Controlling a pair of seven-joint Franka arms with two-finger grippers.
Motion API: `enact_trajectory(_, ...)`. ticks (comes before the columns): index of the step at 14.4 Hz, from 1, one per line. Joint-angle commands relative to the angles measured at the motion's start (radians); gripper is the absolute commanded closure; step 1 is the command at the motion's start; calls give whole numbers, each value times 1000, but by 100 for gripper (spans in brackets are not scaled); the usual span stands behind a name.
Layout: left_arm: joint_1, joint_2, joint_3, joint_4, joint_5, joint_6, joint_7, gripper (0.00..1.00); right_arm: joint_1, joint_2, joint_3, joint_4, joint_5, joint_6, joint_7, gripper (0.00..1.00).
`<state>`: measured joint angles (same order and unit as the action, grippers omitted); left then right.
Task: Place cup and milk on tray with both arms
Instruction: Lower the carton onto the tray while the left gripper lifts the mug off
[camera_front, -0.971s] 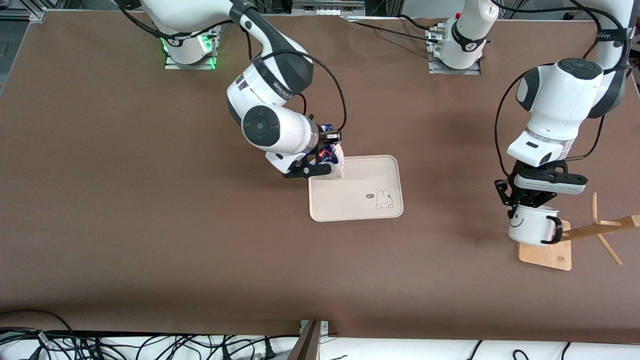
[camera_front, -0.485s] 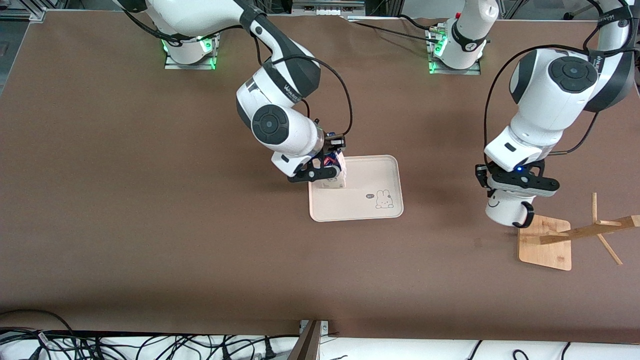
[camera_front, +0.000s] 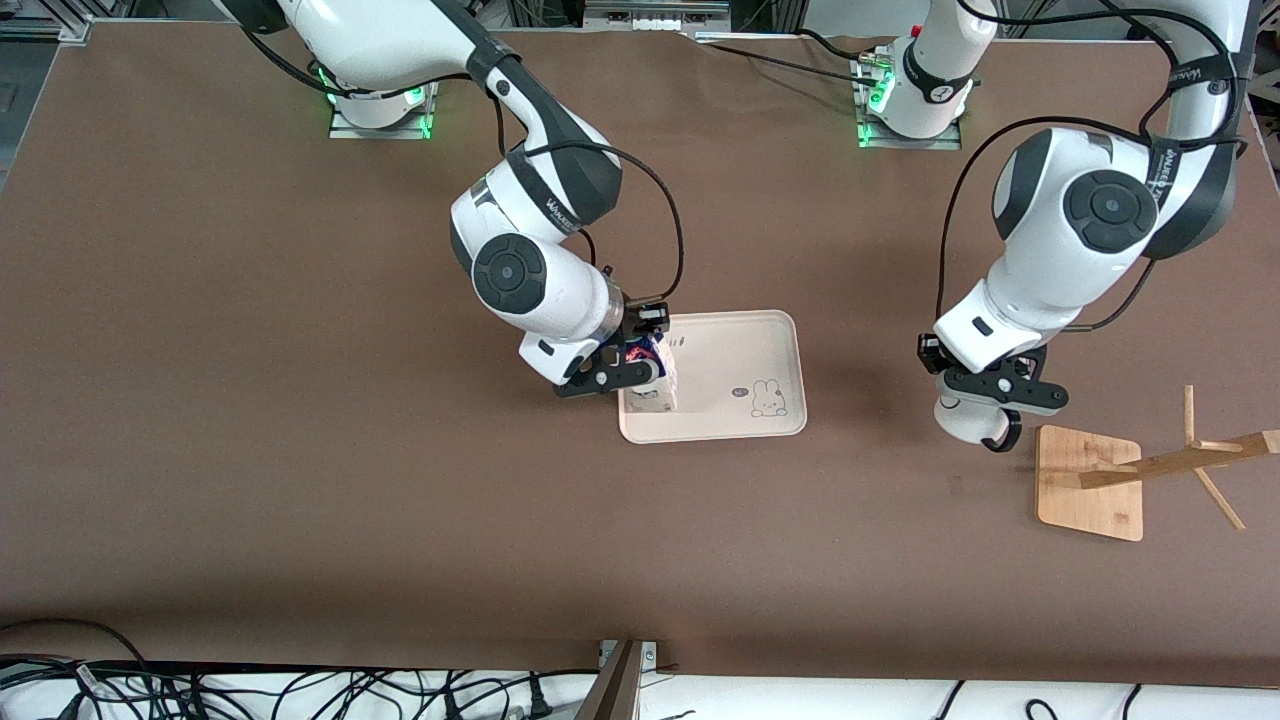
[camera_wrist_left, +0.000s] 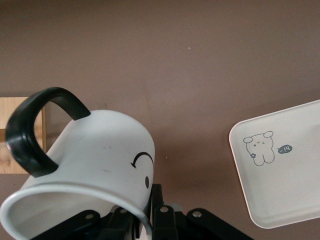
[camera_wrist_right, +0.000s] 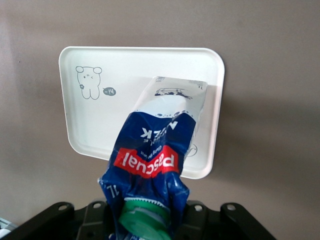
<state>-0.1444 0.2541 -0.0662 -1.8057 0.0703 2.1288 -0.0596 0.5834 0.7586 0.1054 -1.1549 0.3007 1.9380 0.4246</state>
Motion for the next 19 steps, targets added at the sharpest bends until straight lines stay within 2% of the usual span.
enact_trajectory(1,-3,51,0,71,-27,-58,-3,100,36,41,7,37,-20,13,6,70)
enact_trajectory(5,0,102,0,163,-93,-174,-6,100,36,50,7,37,-17,19,22,70)
enact_trajectory(8,0,105,0,164,-98,-178,-8,100,27,53,7,35,-14,22,16,68)
enact_trajectory(9,0,105,0,164,-98,-178,-8,100,26,53,7,35,-12,22,19,42)
enact_trajectory(10,-1,105,0,164,-98,-178,-8,100,24,53,7,32,-12,22,22,0)
enact_trajectory(19,-1,105,0,164,-99,-179,-8,100,29,45,7,17,-18,22,52,0)
